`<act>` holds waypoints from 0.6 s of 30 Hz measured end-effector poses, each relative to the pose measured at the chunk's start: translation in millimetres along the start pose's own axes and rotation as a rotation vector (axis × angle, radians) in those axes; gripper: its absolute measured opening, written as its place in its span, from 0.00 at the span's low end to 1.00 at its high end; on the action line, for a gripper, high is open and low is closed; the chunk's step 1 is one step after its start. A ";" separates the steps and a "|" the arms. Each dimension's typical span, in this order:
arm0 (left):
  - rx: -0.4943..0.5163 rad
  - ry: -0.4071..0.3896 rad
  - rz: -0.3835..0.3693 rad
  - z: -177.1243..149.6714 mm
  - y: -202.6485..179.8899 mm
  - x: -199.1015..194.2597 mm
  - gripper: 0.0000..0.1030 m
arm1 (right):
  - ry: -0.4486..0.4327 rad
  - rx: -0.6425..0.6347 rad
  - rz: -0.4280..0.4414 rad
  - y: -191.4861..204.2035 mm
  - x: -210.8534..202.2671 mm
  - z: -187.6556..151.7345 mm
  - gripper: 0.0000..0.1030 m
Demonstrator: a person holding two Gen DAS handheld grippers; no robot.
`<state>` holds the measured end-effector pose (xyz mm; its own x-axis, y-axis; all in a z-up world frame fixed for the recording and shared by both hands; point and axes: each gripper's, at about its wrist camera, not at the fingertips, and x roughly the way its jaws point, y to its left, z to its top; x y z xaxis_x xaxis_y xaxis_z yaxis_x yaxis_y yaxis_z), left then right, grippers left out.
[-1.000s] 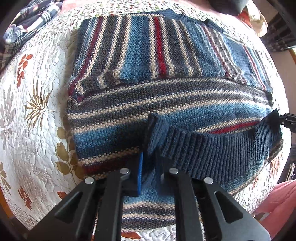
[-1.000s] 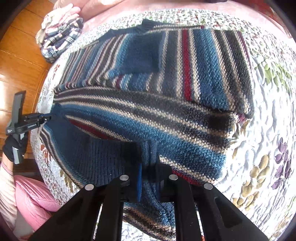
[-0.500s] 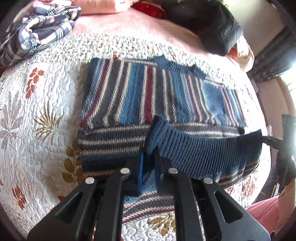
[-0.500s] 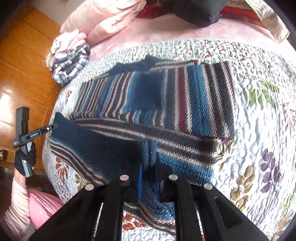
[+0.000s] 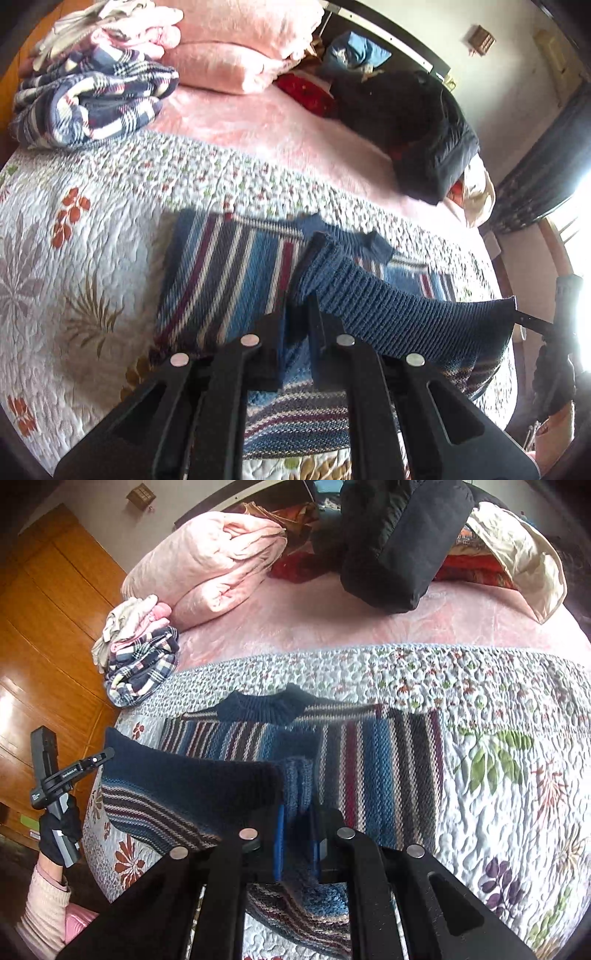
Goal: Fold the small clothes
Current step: 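Lift the hem with both tools and fold it up toward the collar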
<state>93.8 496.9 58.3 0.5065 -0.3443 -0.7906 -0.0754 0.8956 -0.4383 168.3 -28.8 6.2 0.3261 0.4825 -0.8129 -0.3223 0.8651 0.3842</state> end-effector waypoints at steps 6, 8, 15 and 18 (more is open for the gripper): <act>0.002 -0.041 0.017 38.8 -4.7 24.4 0.08 | -0.006 0.034 -0.037 -11.5 22.4 44.7 0.10; -0.002 -0.055 0.024 50.2 -6.3 34.3 0.08 | -0.008 0.038 -0.053 -15.0 29.9 56.2 0.10; 0.001 -0.065 0.090 72.1 -2.8 76.5 0.08 | 0.001 0.053 -0.106 -26.4 66.4 90.2 0.10; 0.008 -0.038 0.139 74.0 4.4 101.7 0.08 | 0.024 0.061 -0.130 -31.6 90.2 97.5 0.10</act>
<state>208.5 486.6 7.6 0.5239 -0.2059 -0.8265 -0.1403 0.9362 -0.3221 294.6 0.7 -36.6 0.3397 0.3630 -0.8677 -0.2236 0.9272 0.3004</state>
